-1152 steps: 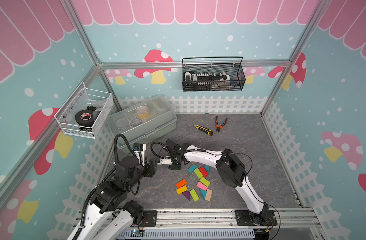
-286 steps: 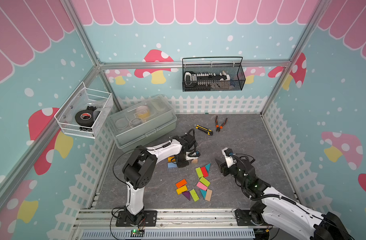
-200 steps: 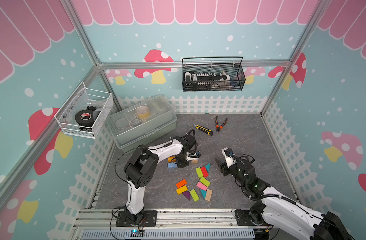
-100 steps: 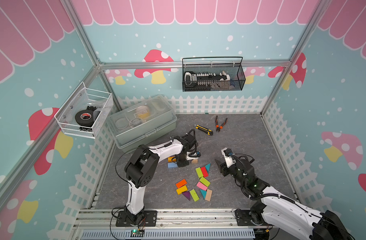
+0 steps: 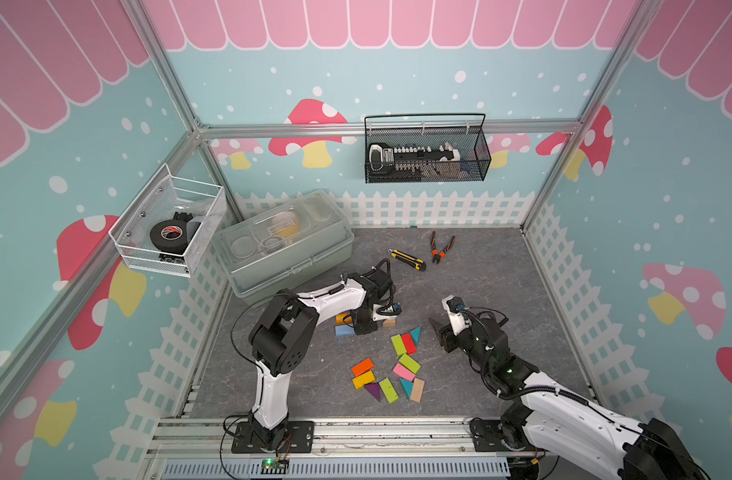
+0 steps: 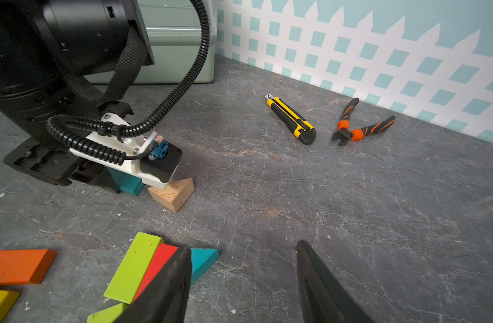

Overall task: Assemble a piece of candy with building blocks
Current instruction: Assemble the building block at the center of the board, then move the building block to the center of the board.

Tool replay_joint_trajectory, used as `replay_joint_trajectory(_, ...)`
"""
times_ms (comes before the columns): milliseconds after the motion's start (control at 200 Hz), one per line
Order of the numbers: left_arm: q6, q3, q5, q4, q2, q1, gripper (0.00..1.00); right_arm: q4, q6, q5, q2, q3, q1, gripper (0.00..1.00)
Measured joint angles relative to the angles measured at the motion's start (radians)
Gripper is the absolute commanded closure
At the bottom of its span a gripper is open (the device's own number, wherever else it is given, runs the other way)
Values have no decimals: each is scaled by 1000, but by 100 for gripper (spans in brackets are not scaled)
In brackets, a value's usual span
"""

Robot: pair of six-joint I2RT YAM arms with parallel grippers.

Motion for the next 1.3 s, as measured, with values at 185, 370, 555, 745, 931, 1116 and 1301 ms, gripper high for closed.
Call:
replay_joint_trajectory(185,4,-4,-4,2,-8,0,57,2,0,-2,4,0,0,40)
replay_joint_trajectory(370,3,-5,-19,11,-42,0,57,2,0,-4,4,0,0,40)
replay_joint_trajectory(555,-1,-23,-38,16,-116,-6,57,2,-1,-4,4,0,0,40)
replay_joint_trajectory(745,-90,-66,-87,27,-323,-56,57,-6,-7,-59,14,5,-1,41)
replay_joint_trajectory(931,-312,-217,-124,89,-649,-84,37,-70,-57,-204,159,134,55,41)
replay_joint_trajectory(1116,-559,-436,-123,159,-1011,-84,37,-153,-192,-291,349,306,187,38)
replay_joint_trajectory(1301,-766,-550,-150,174,-1223,-84,29,-311,-407,-332,538,488,240,39)
